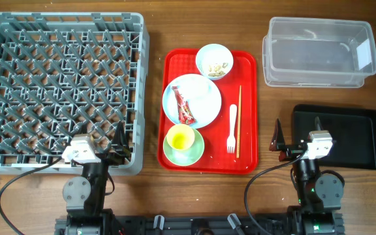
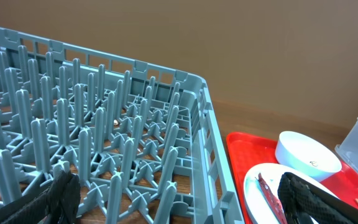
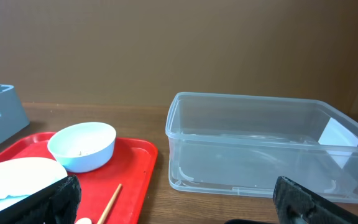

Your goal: Sort waste into correct bins and load items into the dishwasher rack

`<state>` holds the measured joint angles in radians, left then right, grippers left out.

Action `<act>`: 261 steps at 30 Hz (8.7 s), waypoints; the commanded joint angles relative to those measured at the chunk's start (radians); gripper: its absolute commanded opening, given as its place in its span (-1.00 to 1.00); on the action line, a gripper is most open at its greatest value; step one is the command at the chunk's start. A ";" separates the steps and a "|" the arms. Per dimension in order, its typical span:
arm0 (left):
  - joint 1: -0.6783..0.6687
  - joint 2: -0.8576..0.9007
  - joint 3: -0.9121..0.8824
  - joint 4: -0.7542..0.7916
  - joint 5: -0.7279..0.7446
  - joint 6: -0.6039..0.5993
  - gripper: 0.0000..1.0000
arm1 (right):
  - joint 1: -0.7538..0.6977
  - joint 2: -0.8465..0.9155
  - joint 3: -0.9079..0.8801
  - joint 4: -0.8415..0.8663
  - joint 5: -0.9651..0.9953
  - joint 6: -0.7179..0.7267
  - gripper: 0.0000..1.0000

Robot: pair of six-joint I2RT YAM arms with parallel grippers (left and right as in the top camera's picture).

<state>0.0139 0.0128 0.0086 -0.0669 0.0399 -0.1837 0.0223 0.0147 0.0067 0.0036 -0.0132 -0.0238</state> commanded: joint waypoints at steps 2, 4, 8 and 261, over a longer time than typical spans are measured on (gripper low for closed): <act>-0.006 -0.006 -0.003 -0.008 0.008 0.020 1.00 | -0.003 -0.003 -0.002 0.003 0.020 -0.002 0.99; -0.006 -0.006 -0.003 -0.003 0.025 0.011 1.00 | -0.003 -0.003 -0.002 0.003 0.020 -0.002 1.00; -0.006 -0.006 -0.003 0.050 0.367 -0.243 1.00 | -0.003 -0.003 -0.002 0.003 0.020 -0.001 0.99; -0.006 0.006 -0.003 0.020 0.284 0.180 1.00 | -0.161 1.962 1.695 -0.723 -0.056 0.743 0.99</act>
<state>0.0135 0.0162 0.0067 -0.0391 0.3332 -0.0193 -0.1410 1.9919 1.6951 -0.6804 0.0277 0.8223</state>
